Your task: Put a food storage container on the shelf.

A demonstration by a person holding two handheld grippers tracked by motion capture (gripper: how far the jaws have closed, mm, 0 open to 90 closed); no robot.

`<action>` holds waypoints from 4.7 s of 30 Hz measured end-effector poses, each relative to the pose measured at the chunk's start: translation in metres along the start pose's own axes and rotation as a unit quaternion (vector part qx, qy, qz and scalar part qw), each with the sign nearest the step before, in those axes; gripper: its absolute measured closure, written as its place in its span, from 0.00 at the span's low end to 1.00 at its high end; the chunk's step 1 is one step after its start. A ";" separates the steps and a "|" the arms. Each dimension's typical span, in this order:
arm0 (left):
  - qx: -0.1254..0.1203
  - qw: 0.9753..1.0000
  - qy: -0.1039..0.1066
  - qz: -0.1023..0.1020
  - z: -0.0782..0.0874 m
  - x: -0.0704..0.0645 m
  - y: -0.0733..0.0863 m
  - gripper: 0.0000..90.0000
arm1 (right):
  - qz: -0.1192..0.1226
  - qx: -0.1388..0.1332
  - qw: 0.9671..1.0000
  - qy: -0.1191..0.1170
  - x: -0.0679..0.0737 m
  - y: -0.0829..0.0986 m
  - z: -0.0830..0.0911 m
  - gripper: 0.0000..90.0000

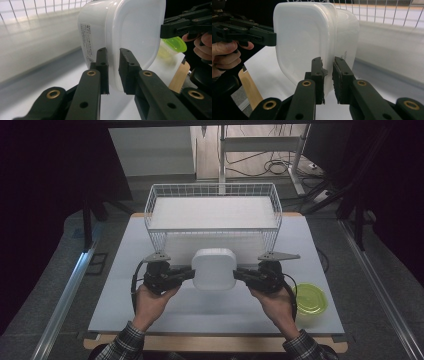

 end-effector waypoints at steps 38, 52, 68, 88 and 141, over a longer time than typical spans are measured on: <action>-0.073 0.996 -0.028 -0.042 0.039 0.001 -0.108 0.88 | 0.043 -0.063 0.997 0.002 0.006 -0.115 0.019 0.88; -0.077 0.996 -0.031 -0.028 0.030 0.022 -0.142 0.88 | 0.030 -0.072 0.997 0.016 -0.012 -0.150 0.006 0.88; -0.085 0.996 -0.036 -0.016 0.010 0.040 -0.146 0.85 | 0.006 -0.069 0.997 0.020 -0.028 -0.156 -0.010 0.87; -0.093 0.991 -0.071 -0.061 -0.008 0.043 -0.152 0.68 | 0.024 -0.072 0.996 0.046 -0.036 -0.163 -0.021 0.77; -0.088 0.991 -0.059 -0.079 -0.016 0.040 -0.158 0.25 | 0.050 -0.078 0.993 0.078 -0.048 -0.168 -0.022 0.39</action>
Point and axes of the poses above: each handheld gripper's, and its own axes: z roughly backward along the jaws, y roughly out of its underside, x roughly to its left, the point moved 5 cm from there along -z, roughly forward along the jaws
